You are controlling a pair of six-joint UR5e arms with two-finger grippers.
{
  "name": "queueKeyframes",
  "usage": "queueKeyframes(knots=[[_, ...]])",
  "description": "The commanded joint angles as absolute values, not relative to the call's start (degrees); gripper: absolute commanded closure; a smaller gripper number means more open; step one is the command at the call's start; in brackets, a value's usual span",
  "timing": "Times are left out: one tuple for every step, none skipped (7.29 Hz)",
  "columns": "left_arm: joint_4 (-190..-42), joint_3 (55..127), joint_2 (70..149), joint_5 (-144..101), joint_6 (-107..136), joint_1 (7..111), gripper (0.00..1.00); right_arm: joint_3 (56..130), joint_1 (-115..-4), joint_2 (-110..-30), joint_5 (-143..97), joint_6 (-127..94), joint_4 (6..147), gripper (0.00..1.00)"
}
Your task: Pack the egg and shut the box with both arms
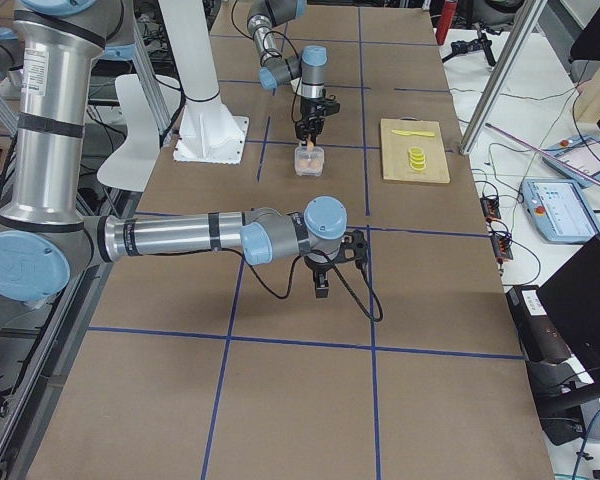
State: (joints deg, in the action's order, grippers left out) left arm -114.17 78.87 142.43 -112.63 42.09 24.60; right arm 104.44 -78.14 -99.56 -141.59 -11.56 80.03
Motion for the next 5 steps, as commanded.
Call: queueKeyframes(knots=[[-114.3, 78.5, 142.6, -110.8, 43.1, 24.0, 0.56, 104.4, -78.1, -99.5, -141.5, -11.8, 80.1, 0.0], [-114.5, 78.5, 142.6, -109.9, 45.3, 23.6, 0.06, 104.4, -78.1, -99.5, -141.5, -12.7, 80.0, 0.0], [-115.3, 78.5, 142.5, -109.5, 45.7, 23.2, 0.0, 104.4, -78.0, -99.5, -141.5, -12.9, 80.0, 0.0], [-115.3, 78.5, 142.5, -109.5, 46.4, 23.1, 0.0, 104.4, -78.0, -99.3, -141.5, -12.9, 80.0, 0.0], [-115.3, 78.5, 142.5, -109.5, 46.3, 23.1, 0.0, 104.4, -77.6, -99.2, -141.4, -13.5, 80.0, 0.0]])
